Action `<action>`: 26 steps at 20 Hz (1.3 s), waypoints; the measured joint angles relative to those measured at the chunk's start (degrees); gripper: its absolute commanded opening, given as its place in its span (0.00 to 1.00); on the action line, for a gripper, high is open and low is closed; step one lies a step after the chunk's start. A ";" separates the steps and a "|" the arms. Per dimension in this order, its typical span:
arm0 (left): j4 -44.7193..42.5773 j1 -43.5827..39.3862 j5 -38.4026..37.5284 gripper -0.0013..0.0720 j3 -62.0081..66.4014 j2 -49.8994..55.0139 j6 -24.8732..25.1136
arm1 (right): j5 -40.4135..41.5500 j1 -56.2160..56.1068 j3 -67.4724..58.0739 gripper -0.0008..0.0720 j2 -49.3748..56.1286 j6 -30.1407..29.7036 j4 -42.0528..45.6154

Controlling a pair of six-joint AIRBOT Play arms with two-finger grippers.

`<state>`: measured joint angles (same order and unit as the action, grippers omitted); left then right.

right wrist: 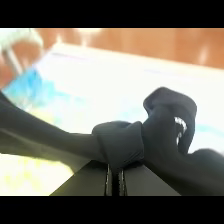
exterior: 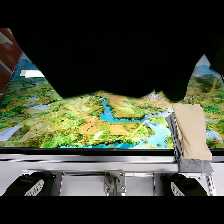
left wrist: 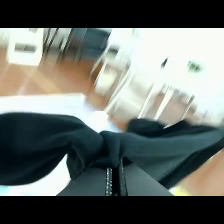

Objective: Fold the shirts.

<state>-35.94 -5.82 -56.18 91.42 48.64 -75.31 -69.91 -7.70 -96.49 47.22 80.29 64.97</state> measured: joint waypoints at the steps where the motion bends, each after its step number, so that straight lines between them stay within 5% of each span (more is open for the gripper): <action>1: -2.23 0.00 -2.97 0.08 0.33 -0.13 -1.22 | -3.87 0.00 -0.22 0.10 -0.17 0.70 0.63; 7: -10.88 0.04 -15.08 0.08 -5.68 -0.20 -5.79 | -24.30 -0.07 1.38 0.10 3.85 8.00 2.56; 11: -14.38 0.07 -17.25 0.08 -18.86 0.02 -7.19 | -26.05 -0.07 12.02 0.10 8.76 9.31 3.13; 18: -16.20 0.96 -3.17 0.08 -34.67 8.76 -7.89 | -1.86 -0.04 26.53 0.10 26.97 6.84 3.34; 26: -6.01 0.50 20.06 0.08 -36.70 27.61 -7.93 | 28.22 -0.02 28.33 0.10 37.94 6.21 -4.87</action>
<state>-41.95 -5.32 -36.12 54.72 76.25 -83.24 -41.69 -7.73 -68.16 85.17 86.50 60.10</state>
